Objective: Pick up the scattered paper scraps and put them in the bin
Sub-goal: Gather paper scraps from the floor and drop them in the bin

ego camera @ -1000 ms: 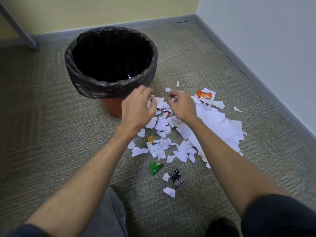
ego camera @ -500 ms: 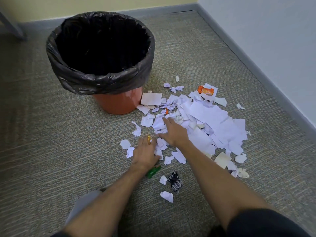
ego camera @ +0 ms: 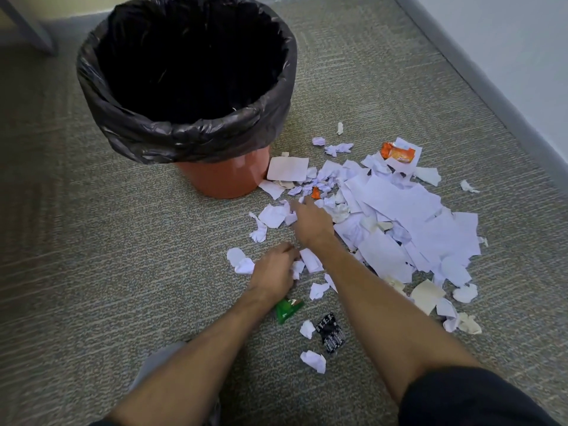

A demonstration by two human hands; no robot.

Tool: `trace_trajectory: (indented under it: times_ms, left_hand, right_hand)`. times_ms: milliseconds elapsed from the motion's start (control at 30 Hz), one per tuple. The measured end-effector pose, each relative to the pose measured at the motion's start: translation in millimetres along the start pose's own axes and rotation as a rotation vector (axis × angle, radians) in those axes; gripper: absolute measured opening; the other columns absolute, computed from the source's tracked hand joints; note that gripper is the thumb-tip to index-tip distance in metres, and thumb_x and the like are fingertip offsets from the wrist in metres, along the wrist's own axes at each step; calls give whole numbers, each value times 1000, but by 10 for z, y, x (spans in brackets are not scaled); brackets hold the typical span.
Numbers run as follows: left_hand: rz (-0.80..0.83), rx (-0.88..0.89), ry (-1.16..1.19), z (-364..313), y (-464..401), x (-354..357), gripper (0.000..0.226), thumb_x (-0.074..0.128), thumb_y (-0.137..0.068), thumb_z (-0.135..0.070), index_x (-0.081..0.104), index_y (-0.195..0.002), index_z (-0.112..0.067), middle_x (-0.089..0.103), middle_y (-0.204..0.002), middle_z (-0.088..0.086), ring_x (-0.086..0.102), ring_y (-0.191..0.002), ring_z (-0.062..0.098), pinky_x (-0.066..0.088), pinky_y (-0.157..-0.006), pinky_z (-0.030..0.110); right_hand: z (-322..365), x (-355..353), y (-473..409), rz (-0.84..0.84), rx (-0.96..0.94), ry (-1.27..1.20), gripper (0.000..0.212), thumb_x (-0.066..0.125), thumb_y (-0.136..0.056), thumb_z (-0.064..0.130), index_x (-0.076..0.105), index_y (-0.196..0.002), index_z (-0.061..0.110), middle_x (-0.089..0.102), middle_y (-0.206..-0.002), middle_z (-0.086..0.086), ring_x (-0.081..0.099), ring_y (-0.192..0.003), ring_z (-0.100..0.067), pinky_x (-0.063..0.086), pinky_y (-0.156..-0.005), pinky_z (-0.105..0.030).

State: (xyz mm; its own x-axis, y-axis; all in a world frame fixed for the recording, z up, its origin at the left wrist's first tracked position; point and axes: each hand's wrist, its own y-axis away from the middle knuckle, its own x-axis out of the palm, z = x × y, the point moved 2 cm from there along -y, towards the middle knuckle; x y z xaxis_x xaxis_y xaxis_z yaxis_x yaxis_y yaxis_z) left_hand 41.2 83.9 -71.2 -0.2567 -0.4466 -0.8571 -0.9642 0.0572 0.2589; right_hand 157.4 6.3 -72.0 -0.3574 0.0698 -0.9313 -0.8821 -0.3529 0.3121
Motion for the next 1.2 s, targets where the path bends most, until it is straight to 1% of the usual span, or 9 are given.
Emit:
trace_trajectory:
  times_ms: [133,233,267,400,500,833,1033,1133,1200]
  left_hand:
    - [-68,1,62,1,21,-28,35,57,-84,-1,69,-114,-13,63,-120,0,62,-104,26,52,-86,37]
    - [-141,-31,133,-10,22,-92,31,58,-86,-1,70,-112,-11,63,-123,-1,62,-107,23,48,-91,31]
    - [-164,-37,160,-19,21,-131,30,58,-86,-1,70,-112,-10,64,-122,0,61,-108,22,47,-92,30]
    - [-241,-24,244,-106,-3,-395,25,63,-84,-2,72,-107,-9,67,-114,1,62,-101,22,49,-90,35]
    - [-332,25,279,-243,-7,-707,23,64,-84,-4,73,-104,-8,68,-111,0,63,-98,21,51,-87,34]
    - [-767,251,472,-782,-13,-2356,22,73,-80,-8,75,-102,-11,70,-111,-2,66,-97,9,55,-86,30]
    - [-917,12,487,-407,-176,-3076,23,68,-76,-16,76,-98,-20,73,-103,-4,69,-86,16,57,-79,35]
    - [-847,-113,453,-274,-223,-3179,25,68,-80,-17,74,-104,-20,72,-108,2,69,-95,22,56,-85,33]
    - [-756,-173,414,-233,-248,-3187,31,68,-84,-23,71,-115,-23,67,-124,4,63,-110,27,51,-92,32]
  right_hand:
    - [-65,23,14,-35,1,-204,35,56,-89,5,62,-123,11,59,-119,-18,60,-104,-37,50,-82,-40]
    - [-134,-62,38,-51,59,-431,8,69,-81,10,67,-76,16,64,-81,-7,63,-87,-27,47,-70,-32]
    - [-160,-116,51,-59,79,-513,22,72,-80,12,59,-66,22,58,-72,-2,58,-82,-21,40,-66,-27]
    - [-234,-490,206,-166,72,-774,11,75,-77,9,69,-74,0,67,-72,-17,54,-67,-19,37,-56,-28]
    - [-235,-832,311,-208,27,-843,12,79,-76,17,71,-67,18,68,-67,-3,61,-65,-12,49,-61,-27]
    - [135,-2561,333,-390,-219,-915,7,80,-74,23,75,-70,19,71,-70,-3,66,-68,-15,55,-71,-43]
    - [705,-2979,108,-316,-301,-596,26,77,-79,25,61,-63,12,52,-59,-2,44,-53,-14,31,-46,-24]
    - [898,-2930,-52,-186,-312,-543,28,77,-79,17,56,-60,18,54,-62,-4,51,-56,-17,49,-52,-31]
    - [963,-2880,-111,-107,-319,-556,13,78,-79,18,71,-85,9,64,-75,-10,59,-64,-19,57,-54,-31]
